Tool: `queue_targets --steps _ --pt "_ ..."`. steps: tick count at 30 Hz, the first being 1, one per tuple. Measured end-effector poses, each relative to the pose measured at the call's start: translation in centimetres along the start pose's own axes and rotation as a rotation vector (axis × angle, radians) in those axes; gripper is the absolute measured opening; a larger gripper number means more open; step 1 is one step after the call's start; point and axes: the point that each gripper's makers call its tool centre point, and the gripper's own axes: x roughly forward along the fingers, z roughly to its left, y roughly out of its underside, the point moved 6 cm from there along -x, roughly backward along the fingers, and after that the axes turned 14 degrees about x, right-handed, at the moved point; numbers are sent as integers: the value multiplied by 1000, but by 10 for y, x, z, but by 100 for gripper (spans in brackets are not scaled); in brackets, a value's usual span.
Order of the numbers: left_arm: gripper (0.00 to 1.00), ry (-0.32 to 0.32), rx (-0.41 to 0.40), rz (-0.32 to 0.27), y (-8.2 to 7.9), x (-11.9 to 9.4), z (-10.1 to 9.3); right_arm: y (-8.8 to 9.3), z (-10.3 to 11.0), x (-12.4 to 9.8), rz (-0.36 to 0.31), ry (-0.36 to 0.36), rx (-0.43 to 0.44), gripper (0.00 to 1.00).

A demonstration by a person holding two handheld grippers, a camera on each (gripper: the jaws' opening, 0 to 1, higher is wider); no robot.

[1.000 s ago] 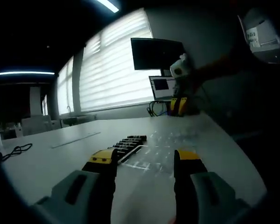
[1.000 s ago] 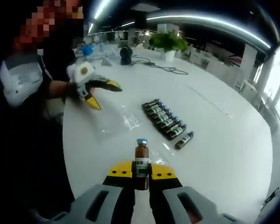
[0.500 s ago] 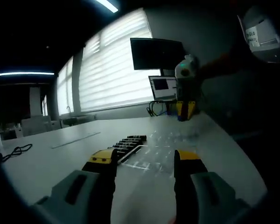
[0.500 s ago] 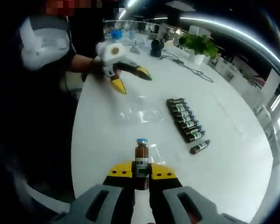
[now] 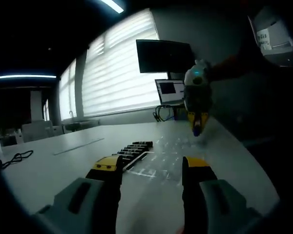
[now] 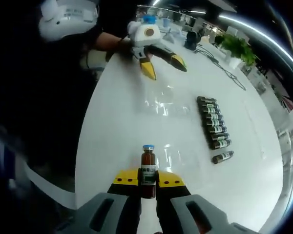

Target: Grip medicine bottles put into box

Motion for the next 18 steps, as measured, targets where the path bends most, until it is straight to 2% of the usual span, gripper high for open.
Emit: queue_targets --steps 3,10,18 --pt "41 1 0 0 0 0 0 2 1 2 25 -12 -30 7" --pt "41 4 -2 -1 0 1 0 0 -2 6 37 -37 -11 7" --pt "41 3 -3 -2 -1 1 0 6 0 8 74 -58 -2 7"
